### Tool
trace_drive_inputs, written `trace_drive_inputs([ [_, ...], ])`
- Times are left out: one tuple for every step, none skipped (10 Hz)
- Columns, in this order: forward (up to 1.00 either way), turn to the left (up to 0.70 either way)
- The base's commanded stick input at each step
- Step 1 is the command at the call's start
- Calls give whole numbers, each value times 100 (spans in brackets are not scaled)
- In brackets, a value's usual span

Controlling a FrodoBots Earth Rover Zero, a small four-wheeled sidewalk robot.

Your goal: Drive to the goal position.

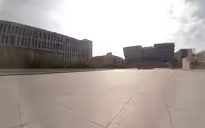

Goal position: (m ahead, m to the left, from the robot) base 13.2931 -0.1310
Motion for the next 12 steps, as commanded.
trace_drive_inputs([
  [100,0],
  [100,0],
  [100,0],
  [100,0],
  [100,0],
  [100,0],
  [100,0],
  [100,0],
  [100,0],
  [100,0],
  [100,0],
  [100,0],
])
